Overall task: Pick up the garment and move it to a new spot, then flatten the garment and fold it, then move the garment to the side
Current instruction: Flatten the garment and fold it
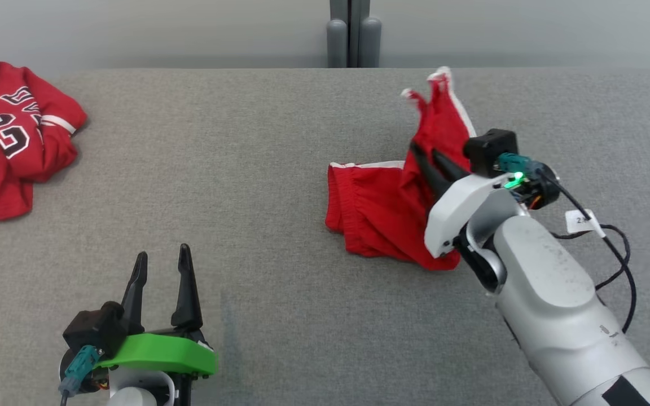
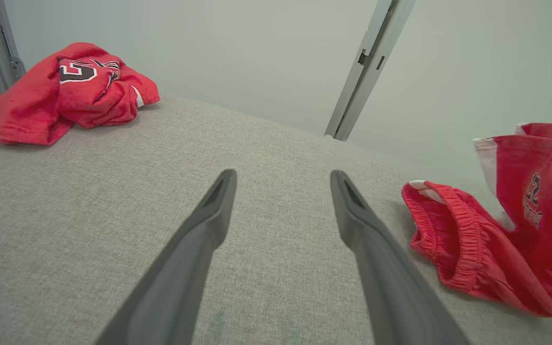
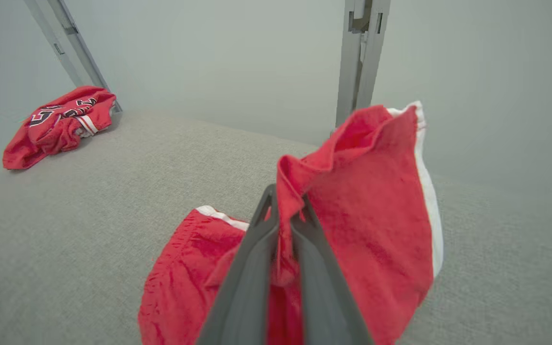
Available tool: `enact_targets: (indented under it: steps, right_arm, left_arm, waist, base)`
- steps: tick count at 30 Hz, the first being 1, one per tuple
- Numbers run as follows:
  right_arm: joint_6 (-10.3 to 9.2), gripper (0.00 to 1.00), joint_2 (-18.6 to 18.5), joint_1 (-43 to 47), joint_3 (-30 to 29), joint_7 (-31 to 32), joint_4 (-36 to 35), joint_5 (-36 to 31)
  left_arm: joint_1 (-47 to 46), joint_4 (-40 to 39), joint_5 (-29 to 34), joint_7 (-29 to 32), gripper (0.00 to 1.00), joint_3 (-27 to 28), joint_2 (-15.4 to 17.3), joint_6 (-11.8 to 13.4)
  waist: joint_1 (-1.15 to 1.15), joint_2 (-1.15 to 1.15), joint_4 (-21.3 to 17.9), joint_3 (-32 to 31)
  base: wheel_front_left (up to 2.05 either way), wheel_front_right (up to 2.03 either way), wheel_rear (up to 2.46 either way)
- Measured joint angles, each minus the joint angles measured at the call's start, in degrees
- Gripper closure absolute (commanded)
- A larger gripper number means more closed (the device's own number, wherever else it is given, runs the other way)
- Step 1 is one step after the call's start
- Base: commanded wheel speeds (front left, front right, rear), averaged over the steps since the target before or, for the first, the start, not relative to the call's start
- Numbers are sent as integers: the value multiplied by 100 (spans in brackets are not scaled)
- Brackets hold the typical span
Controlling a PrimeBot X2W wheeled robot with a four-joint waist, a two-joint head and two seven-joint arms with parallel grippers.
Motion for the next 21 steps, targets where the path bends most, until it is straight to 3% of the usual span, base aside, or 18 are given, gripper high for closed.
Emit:
enact_targets:
  steps: [3,13,15,16,17,21]
  right_arm:
    - [0,100,29,75,557,155,-102,304]
    - [0,100,16,173,1329,286,135,468]
    - [0,73,14,187,1447,282,141,471]
    - [0,27,9,205,1519,269,130,486]
    - [0,0,10,229,1589,244,111,500]
    - [0,0,11,324,1790,169,13,545]
  left_arm:
    - [2,0,-5,0,0,-9,-2,-18]
    - [29,-10,-101,0,0,-65,-3,8]
    - [56,-4,-109,0,0,-70,-3,9]
    - [70,4,-114,0,0,-80,-3,9]
    - [81,11,-120,0,0,-92,-3,9]
    - [93,20,-138,0,0,-169,-4,33]
  waist:
    - [0,0,171,12]
    - [0,0,437,32]
    - [0,0,419,18]
    - [0,0,406,7]
    - [0,0,390,-5]
    - [0,0,315,-63]
  base:
    - [0,0,0]
    - [0,0,0]
    - [0,0,0]
    - [0,0,0]
    - [0,0,0]
    - [0,0,0]
